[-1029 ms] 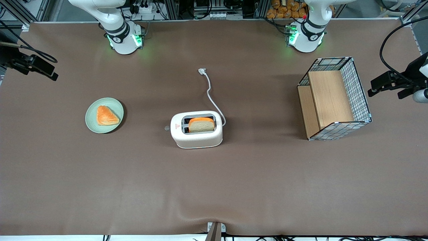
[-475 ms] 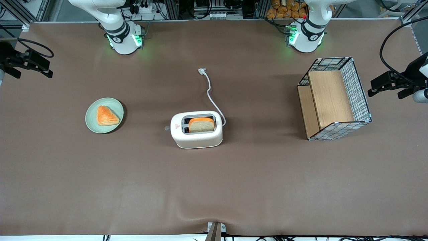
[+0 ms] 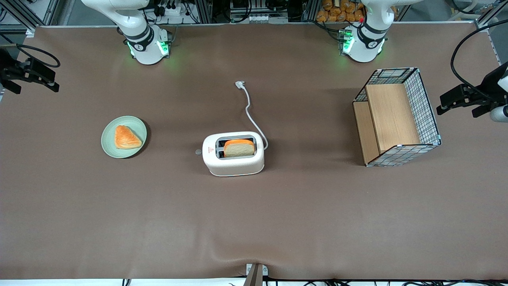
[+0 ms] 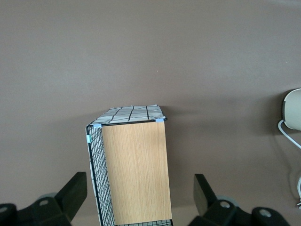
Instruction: Press toaster button with right arm
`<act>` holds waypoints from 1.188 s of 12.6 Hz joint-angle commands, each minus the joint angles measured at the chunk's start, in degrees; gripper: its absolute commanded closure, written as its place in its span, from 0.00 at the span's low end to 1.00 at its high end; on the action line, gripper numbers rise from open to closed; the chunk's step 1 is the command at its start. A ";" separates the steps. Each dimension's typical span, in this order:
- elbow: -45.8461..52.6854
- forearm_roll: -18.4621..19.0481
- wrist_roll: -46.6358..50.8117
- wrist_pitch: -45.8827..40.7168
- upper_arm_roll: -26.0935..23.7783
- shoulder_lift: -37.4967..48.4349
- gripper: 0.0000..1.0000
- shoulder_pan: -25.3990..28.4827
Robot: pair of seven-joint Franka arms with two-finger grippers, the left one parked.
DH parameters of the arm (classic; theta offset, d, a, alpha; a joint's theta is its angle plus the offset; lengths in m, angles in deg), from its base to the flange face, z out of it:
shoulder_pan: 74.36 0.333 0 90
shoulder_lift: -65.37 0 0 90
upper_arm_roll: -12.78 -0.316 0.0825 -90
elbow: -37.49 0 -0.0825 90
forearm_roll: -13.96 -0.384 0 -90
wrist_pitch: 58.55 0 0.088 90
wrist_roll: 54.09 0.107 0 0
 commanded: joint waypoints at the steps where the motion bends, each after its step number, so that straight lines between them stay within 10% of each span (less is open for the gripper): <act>1: -0.02 1.27 0.36 0.08 -0.22 -0.03 0.00 -0.52; 15: 0.77 1.10 5.82 -0.10 -0.31 -0.21 0.00 -0.61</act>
